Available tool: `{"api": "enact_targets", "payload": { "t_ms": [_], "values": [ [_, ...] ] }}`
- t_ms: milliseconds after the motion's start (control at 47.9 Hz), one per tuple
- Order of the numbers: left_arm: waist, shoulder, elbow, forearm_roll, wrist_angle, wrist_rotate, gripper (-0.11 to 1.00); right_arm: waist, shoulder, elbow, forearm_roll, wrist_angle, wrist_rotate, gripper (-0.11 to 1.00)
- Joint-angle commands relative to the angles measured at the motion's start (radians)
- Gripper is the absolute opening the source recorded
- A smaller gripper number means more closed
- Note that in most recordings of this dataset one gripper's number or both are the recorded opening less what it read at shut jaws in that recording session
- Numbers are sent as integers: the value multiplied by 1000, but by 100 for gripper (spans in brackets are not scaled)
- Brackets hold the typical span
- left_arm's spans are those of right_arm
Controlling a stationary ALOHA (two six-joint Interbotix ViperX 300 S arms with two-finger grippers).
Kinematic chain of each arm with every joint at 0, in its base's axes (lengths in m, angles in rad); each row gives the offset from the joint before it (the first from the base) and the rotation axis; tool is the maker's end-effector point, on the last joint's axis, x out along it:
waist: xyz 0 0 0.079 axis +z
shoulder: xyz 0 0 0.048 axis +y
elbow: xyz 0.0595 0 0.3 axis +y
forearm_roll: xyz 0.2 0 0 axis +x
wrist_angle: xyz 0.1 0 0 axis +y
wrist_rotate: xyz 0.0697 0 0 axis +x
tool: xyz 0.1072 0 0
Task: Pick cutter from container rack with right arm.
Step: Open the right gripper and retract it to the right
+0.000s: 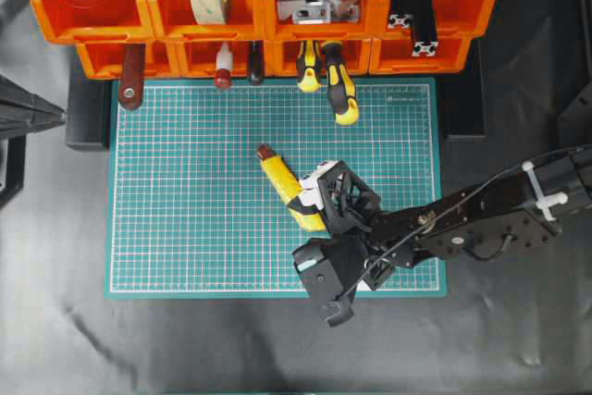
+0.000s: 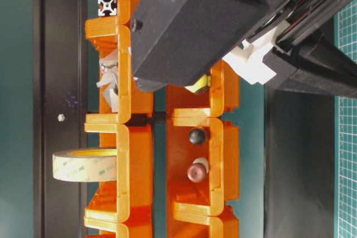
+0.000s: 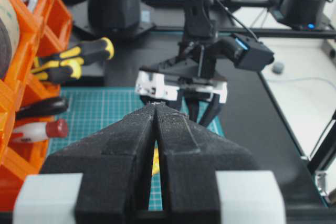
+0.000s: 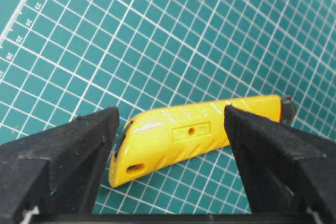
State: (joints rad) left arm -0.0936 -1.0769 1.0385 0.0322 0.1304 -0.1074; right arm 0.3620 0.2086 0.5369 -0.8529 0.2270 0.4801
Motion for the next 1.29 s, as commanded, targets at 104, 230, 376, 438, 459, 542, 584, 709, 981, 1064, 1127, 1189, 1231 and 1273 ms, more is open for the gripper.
{"api": "enact_targets", "payload": {
  "t_ms": [104,230,376,438,459,542,584,709,981,1064,1127,1189,1231,1273],
  "values": [
    [0,11,-20,3,-5,-3,1,5,-34,-8,77,6,2,77],
    [0,11,-20,3,-2,-3,1,-2,-69,-2,141,31,8,77],
    [-2,9,-20,3,17,-2,1,-20,-167,31,186,18,92,77],
    [0,6,-20,3,26,-2,1,-31,-219,51,184,2,141,77],
    [0,5,-20,3,28,-2,1,-34,-238,58,184,-5,158,77],
    [0,-3,-23,3,35,-3,1,-49,-328,103,186,-32,235,77],
    [-2,-9,-25,3,38,-3,0,-55,-368,123,184,-44,264,77],
    [0,-32,-32,3,49,-2,1,-64,-497,190,184,-81,353,77],
    [0,-48,-37,3,120,-2,1,-64,-752,333,184,-126,454,77],
    [0,-46,-37,3,121,0,0,-64,-830,364,184,-123,463,77],
    [0,-48,-37,3,123,-2,0,-64,-890,380,184,-112,465,77],
    [-2,-49,-37,3,121,-2,1,-64,-946,399,184,-100,466,77],
    [0,-51,-37,3,121,-2,0,-64,-992,413,184,-91,466,77],
    [0,-51,-38,3,121,-2,1,-64,-1029,423,184,-83,466,77]
  ]
}}
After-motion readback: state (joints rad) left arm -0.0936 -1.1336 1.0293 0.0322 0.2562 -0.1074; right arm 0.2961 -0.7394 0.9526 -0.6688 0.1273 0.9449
